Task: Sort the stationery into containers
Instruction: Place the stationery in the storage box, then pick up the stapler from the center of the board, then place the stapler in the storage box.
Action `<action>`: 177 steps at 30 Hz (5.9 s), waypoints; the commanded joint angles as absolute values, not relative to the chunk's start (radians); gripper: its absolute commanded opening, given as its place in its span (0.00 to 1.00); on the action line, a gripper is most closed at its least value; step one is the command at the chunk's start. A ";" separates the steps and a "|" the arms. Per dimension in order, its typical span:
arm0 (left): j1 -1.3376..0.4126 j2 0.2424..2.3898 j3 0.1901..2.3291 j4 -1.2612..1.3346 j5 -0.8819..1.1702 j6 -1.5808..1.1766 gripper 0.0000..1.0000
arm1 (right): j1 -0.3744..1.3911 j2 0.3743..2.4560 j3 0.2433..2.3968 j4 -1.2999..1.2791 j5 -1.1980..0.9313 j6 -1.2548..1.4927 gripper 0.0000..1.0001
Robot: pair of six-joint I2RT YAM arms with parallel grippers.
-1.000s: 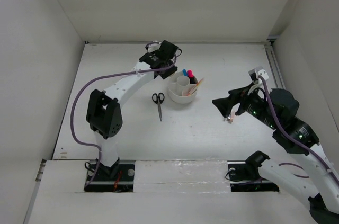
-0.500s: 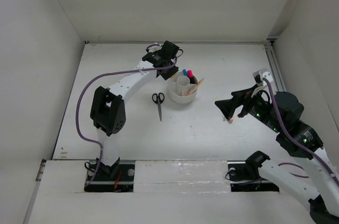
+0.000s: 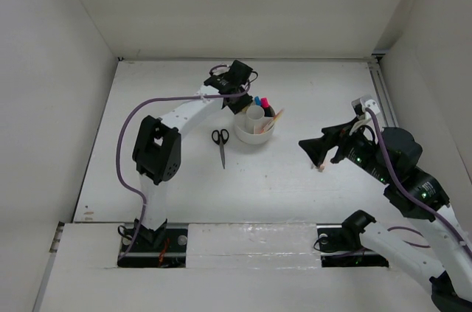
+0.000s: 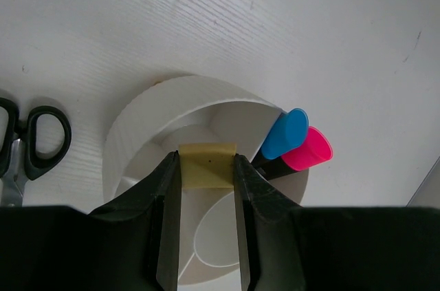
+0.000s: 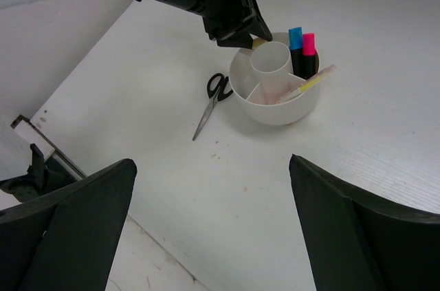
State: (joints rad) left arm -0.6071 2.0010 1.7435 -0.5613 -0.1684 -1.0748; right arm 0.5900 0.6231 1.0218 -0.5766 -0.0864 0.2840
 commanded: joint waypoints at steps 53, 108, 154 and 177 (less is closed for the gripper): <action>-0.604 2.000 1.782 -0.538 -0.153 -1.035 0.24 | 0.584 0.629 1.029 -0.520 -0.118 0.288 0.99; -0.603 1.072 1.260 -0.566 -0.285 -0.532 1.00 | 0.298 1.195 0.742 -0.558 0.227 0.545 0.95; -0.572 0.994 0.959 -0.010 0.353 -0.646 1.00 | 0.555 0.819 0.758 -0.428 -0.007 0.335 0.00; -0.741 1.101 0.845 0.414 0.440 -0.681 0.94 | 0.808 0.865 0.940 -0.285 -0.034 0.373 0.00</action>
State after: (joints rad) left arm -0.7300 1.0904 0.8635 0.3317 0.4370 -0.6922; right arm 0.7872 0.8585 0.8715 -0.3878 -0.0269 0.3588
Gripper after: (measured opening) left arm 0.948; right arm 0.376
